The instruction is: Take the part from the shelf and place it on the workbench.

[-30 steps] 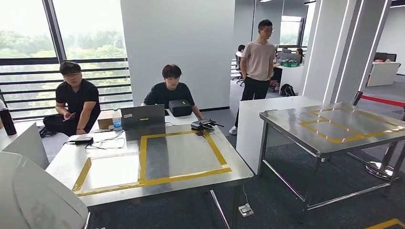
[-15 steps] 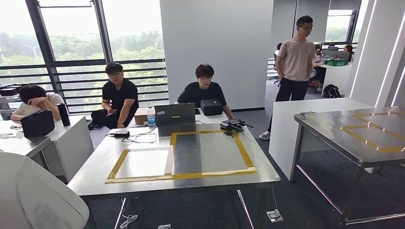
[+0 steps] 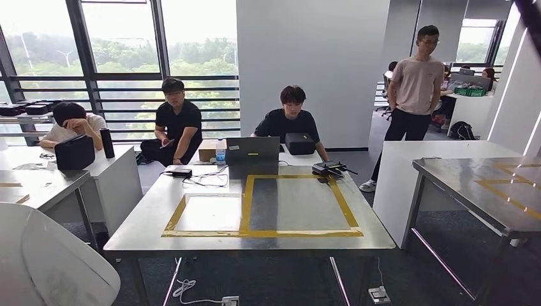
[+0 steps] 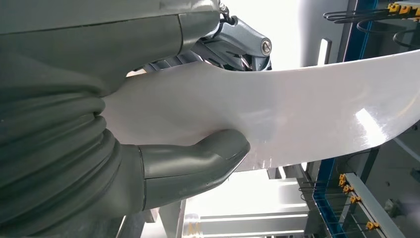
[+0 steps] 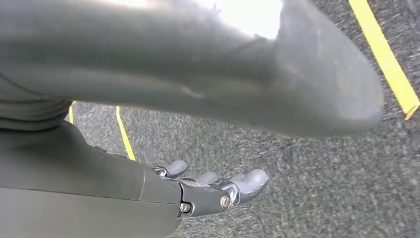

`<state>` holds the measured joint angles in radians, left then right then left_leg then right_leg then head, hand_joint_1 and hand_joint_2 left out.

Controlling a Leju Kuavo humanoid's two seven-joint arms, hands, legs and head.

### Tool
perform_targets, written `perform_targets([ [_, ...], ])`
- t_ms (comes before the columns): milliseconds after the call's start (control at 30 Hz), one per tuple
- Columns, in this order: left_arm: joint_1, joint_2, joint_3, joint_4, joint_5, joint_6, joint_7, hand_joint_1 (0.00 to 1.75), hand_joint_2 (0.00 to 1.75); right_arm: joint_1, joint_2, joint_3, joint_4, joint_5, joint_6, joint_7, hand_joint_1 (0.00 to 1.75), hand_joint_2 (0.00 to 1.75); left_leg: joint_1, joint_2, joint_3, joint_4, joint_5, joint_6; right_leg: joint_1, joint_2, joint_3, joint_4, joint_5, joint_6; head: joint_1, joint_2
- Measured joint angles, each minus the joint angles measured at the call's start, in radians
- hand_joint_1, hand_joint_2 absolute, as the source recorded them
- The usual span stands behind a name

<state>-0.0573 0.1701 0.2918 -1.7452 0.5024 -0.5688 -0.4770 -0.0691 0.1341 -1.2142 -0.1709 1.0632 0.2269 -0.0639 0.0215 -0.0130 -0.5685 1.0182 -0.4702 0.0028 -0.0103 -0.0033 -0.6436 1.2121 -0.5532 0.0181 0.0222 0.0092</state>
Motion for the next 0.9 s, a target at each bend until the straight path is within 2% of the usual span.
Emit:
perform_targets([
  [67,0.0,0.0,0.0,0.0,0.0,0.0,-0.003,1.75,1.75,-0.001,0.0,0.0,0.0,0.0,0.003,-0.002,0.0,0.0,0.0,-0.007,-0.002,0.008,-0.005,-0.012,-0.002,0.007,0.063,-0.131,0.047,-0.002,0.0,0.0],
  [100,-0.001,0.0,0.0,0.0,0.0,0.0,-0.004,1.75,1.75,-0.001,0.0,0.0,0.0,0.0,0.005,-0.003,0.0,0.0,-0.002,-0.01,-0.003,0.011,-0.008,-0.019,-0.001,0.009,0.079,-0.166,0.053,-0.006,0.0,0.0],
  [200,-0.001,0.0,0.0,-0.003,0.002,0.0,-0.006,1.75,1.75,-0.002,0.0,0.0,0.0,0.0,0.008,-0.002,0.0,0.0,-0.002,-0.014,-0.004,0.006,-0.011,-0.038,0.001,0.007,0.085,-0.18,0.049,-0.028,0.0,0.0],
  [267,-0.003,0.001,-0.001,-0.005,0.003,0.0,-0.006,1.75,1.75,-0.002,0.0,-0.001,0.0,-0.001,0.009,-0.002,0.0,0.0,0.0,-0.007,-0.017,0.038,-0.03,-0.047,-0.002,0.004,0.094,-0.186,0.049,-0.043,-0.001,0.0],
  [300,-0.004,0.001,-0.001,-0.005,0.003,0.0,-0.006,1.75,1.75,-0.002,0.0,-0.001,0.0,-0.001,0.009,-0.002,0.0,0.0,0.0,-0.002,-0.039,0.085,-0.052,-0.05,-0.004,0.002,0.1,-0.188,0.047,-0.049,-0.002,0.0],
  [367,-0.004,0.002,-0.001,-0.005,0.003,0.0,-0.006,1.75,1.75,-0.001,0.0,-0.001,0.0,-0.001,0.009,-0.002,0.0,0.0,-0.001,0.004,-0.111,0.219,-0.105,-0.053,-0.001,-0.001,0.108,-0.188,0.04,-0.056,-0.003,0.0],
  [400,-0.002,0.002,-0.001,-0.004,0.003,0.0,-0.006,1.75,1.75,0.0,0.0,-0.001,0.0,-0.001,0.009,-0.002,0.0,0.0,-0.001,0.004,-0.145,0.272,-0.118,-0.053,0.001,-0.002,0.113,-0.188,0.035,-0.057,-0.004,0.0],
  [433,-0.001,0.002,-0.001,-0.003,0.003,0.0,-0.006,1.75,1.75,0.0,0.0,-0.001,0.0,-0.001,0.009,-0.002,0.0,0.0,-0.001,0.004,-0.164,0.294,-0.11,-0.051,0.002,-0.003,0.12,-0.188,0.029,-0.057,-0.004,0.0],
  [467,0.0,0.002,-0.001,-0.002,0.003,0.0,-0.006,1.75,1.75,0.001,0.0,-0.001,0.0,-0.001,0.009,-0.002,0.0,0.0,-0.002,0.005,-0.163,0.276,-0.081,-0.048,0.003,-0.004,0.129,-0.188,0.022,-0.056,-0.004,0.0],
  [533,0.0,0.002,-0.001,-0.002,0.003,0.0,-0.006,1.75,1.75,0.001,0.0,-0.002,0.0,-0.001,0.01,-0.002,0.0,0.0,-0.007,0.01,-0.113,0.149,0.004,-0.035,0.004,-0.005,0.15,-0.189,0.005,-0.052,-0.004,0.0],
  [567,0.0,0.002,-0.001,-0.002,0.003,0.0,-0.006,1.75,1.75,0.0,0.0,-0.002,0.0,0.0,0.01,-0.003,0.0,0.0,-0.012,0.014,-0.083,0.085,0.029,-0.028,0.006,-0.006,0.158,-0.189,-0.004,-0.047,-0.005,0.0],
  [600,0.0,0.002,-0.001,-0.003,0.003,0.0,-0.007,1.75,1.75,0.0,0.0,-0.002,0.0,0.0,0.01,-0.003,0.0,0.0,-0.017,0.017,-0.061,0.042,0.039,-0.021,0.007,-0.007,0.164,-0.192,-0.012,-0.042,-0.004,0.0],
  [633,0.0,0.003,-0.001,-0.004,0.004,0.0,-0.007,1.75,1.75,0.0,0.0,-0.002,0.0,0.0,0.01,-0.003,0.0,0.0,-0.02,0.019,-0.051,0.023,0.034,-0.015,0.007,-0.008,0.17,-0.195,-0.015,-0.036,-0.005,0.0],
  [700,0.001,0.003,-0.002,-0.006,0.004,0.0,-0.008,1.75,1.75,-0.001,0.0,-0.002,0.0,0.001,0.01,-0.003,0.0,0.0,-0.021,0.013,-0.041,0.01,0.023,-0.004,0.008,-0.011,0.179,-0.194,-0.011,-0.023,-0.005,0.0],
  [733,0.002,0.003,-0.002,-0.007,0.004,0.0,-0.008,1.75,1.75,-0.001,0.0,-0.002,0.0,0.001,0.01,-0.003,0.0,0.0,-0.019,0.01,-0.032,0.003,0.02,0.002,0.008,-0.01,0.177,-0.179,-0.006,-0.018,-0.004,0.0],
  [767,0.002,0.003,-0.002,-0.008,0.004,0.0,-0.008,1.75,1.75,-0.002,0.0,-0.002,0.0,0.001,0.01,-0.003,0.0,0.0,-0.017,0.008,-0.021,-0.003,0.016,0.008,0.007,-0.008,0.161,-0.148,-0.006,-0.014,-0.003,0.0],
  [800,0.002,0.002,-0.002,-0.009,0.004,-0.001,-0.008,1.75,1.75,-0.003,0.0,-0.002,0.0,0.001,0.01,-0.003,0.0,0.0,-0.016,0.007,-0.01,-0.007,0.012,0.013,0.006,-0.006,0.131,-0.099,-0.012,-0.01,-0.003,0.0],
  [900,0.004,0.001,-0.002,-0.009,0.005,-0.003,-0.008,1.75,1.75,-0.002,0.001,-0.002,0.0,0.002,0.01,-0.003,0.0,0.0,-0.016,0.004,0.016,-0.01,-0.014,0.02,0.005,0.0,-0.005,0.072,-0.073,-0.002,-0.001,0.0],
])
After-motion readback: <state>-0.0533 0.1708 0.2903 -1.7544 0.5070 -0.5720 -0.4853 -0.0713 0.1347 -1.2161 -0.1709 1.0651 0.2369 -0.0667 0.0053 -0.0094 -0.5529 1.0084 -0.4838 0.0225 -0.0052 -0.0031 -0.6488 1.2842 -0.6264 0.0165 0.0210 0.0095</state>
